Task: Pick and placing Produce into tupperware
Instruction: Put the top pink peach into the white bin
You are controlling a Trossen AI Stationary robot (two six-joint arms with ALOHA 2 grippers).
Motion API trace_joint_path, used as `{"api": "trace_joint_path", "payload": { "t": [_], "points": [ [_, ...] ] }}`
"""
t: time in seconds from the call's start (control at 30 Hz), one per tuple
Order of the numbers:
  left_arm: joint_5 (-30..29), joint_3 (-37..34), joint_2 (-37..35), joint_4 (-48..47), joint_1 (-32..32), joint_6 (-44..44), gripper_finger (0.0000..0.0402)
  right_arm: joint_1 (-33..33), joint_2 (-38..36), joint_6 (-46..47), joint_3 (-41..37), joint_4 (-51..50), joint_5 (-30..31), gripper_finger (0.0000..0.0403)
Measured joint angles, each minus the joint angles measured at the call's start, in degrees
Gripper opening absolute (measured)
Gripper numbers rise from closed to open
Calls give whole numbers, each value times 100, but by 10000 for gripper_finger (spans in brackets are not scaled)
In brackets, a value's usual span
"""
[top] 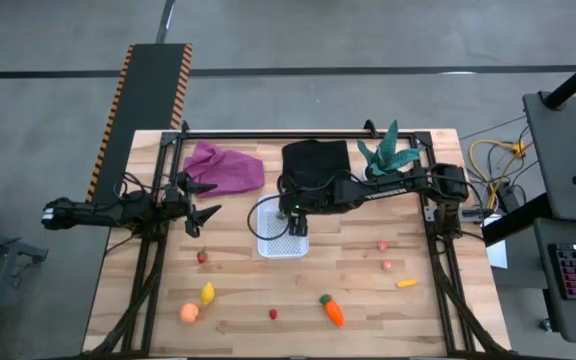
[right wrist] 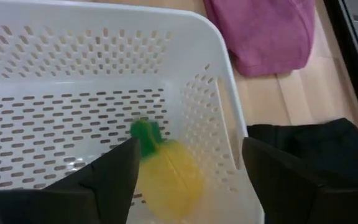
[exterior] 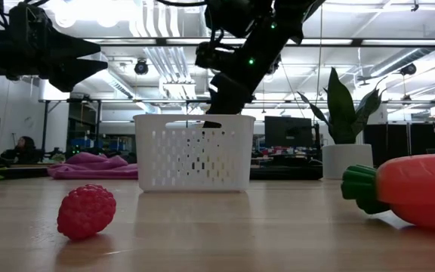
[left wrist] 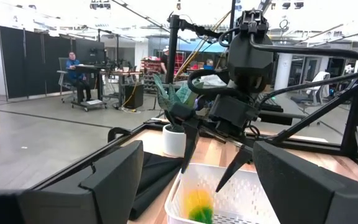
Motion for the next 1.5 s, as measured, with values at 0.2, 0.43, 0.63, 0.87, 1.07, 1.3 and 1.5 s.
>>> {"api": "trace_joint_path", "payload": {
  "t": [0.2, 0.43, 0.63, 0.87, 1.07, 1.3, 1.5],
  "points": [
    [0, 0, 9, 0, -2, 0, 290, 84, -797, 462, 0, -685, -225, 276],
    [0, -2, 34, 0, -1, 0, 290, 675, -2388, 1230, -258, -2256, -337, 254],
    [0, -2, 61, 7, -1, 2, 290, 1481, -3570, 2664, -943, -3448, -273, 243],
    [0, -2, 61, 5, -1, 2, 290, 2187, -4504, 5234, -2311, -3824, 114, 236],
    [0, -2, 57, 6, 0, 0, 290, 2229, -4741, 7195, -3297, -3807, -126, 235],
    [0, -2, 77, 7, 0, 2, 290, 2229, -4500, 8420, -3814, -3739, -206, 235],
    [0, -2, 96, 1, -1, 1, 290, 2229, -4037, 8400, -3979, -3178, -274, 235]
  ]
}}
